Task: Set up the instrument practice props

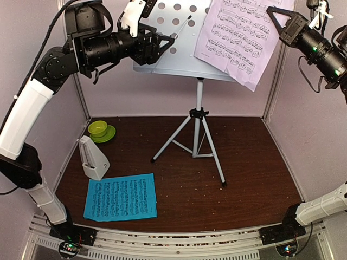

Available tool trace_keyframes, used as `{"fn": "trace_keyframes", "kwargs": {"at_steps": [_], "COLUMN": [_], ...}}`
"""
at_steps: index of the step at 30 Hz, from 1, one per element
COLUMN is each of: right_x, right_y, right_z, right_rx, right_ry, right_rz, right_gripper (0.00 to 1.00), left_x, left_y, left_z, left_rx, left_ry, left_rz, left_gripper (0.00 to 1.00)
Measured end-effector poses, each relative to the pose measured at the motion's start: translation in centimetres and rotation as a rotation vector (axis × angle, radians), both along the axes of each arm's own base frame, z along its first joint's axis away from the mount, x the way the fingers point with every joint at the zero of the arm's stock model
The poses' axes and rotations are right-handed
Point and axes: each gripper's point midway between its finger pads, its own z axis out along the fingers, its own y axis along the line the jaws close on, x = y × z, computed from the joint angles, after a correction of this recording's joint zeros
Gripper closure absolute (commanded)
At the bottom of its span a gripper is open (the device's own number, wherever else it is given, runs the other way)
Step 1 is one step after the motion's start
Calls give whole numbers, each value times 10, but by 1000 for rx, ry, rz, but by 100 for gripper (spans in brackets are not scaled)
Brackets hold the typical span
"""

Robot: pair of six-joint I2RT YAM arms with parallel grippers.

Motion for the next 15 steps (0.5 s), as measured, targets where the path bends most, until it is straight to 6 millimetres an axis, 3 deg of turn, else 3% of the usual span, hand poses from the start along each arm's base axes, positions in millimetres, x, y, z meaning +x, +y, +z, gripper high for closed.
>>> {"fn": "trace_keyframes", "kwargs": {"at_steps": [5, 15], "right_x": [7, 10], "right_y": [4, 10], "right_z": [-9, -10], "right_rx": [-4, 9], "right_ry": [20, 24], "right_rz": [5, 31], "right_gripper": [100, 100], "left_x": [0, 28], "left_y": [-13, -16], "left_z": [-3, -20], "left_rx": [53, 160], "left_ry": [-45, -100], "left_rz": [49, 278], "left_gripper": [33, 44]}}
